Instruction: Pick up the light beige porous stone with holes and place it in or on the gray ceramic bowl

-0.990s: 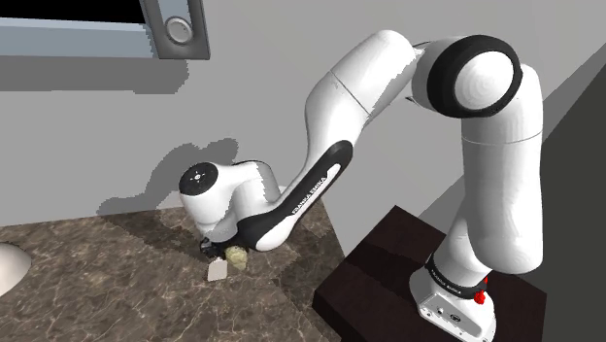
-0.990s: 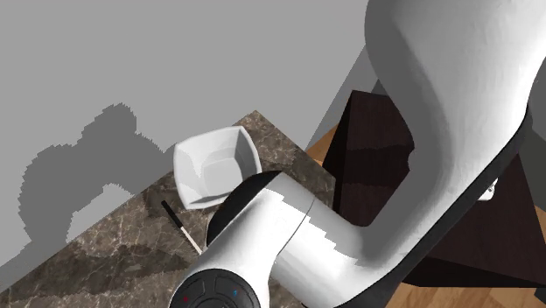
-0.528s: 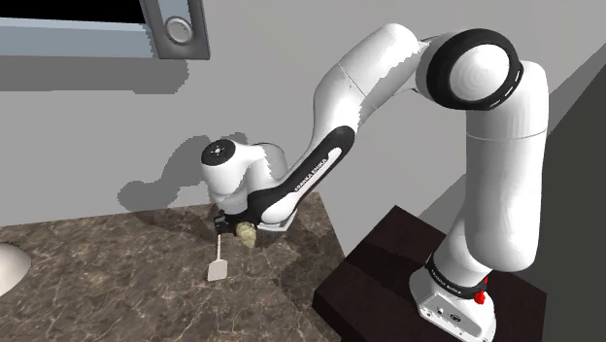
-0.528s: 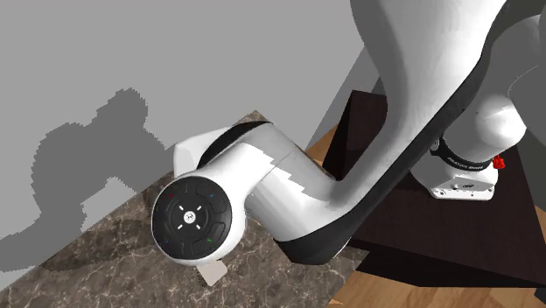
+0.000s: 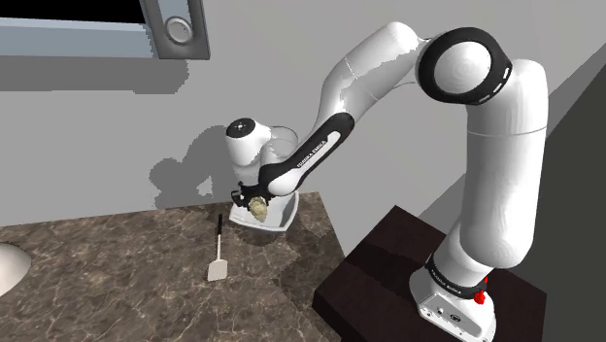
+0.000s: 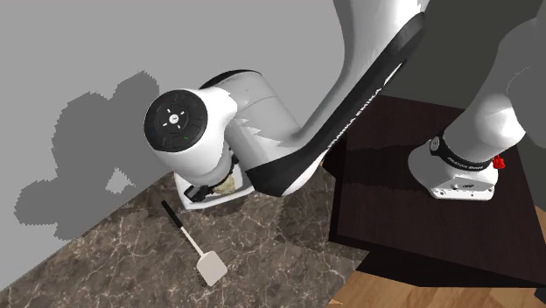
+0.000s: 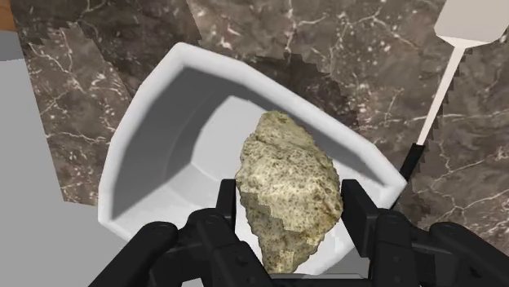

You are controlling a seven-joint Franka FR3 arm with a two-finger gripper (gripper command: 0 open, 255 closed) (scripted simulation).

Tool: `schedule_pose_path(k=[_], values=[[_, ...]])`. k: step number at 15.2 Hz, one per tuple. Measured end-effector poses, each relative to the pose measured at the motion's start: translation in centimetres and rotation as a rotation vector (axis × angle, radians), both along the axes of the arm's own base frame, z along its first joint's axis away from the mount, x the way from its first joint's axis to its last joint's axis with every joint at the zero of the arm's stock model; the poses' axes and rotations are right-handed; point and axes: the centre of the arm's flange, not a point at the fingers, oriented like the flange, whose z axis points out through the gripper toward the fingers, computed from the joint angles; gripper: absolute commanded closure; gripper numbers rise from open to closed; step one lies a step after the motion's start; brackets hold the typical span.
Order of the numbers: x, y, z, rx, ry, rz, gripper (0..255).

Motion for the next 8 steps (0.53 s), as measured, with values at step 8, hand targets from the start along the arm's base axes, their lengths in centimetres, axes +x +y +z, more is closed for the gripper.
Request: schedule_pose_path(k=[8], values=[[4.5, -7.5, -0.9, 0.000, 0.000, 0.000, 255]])
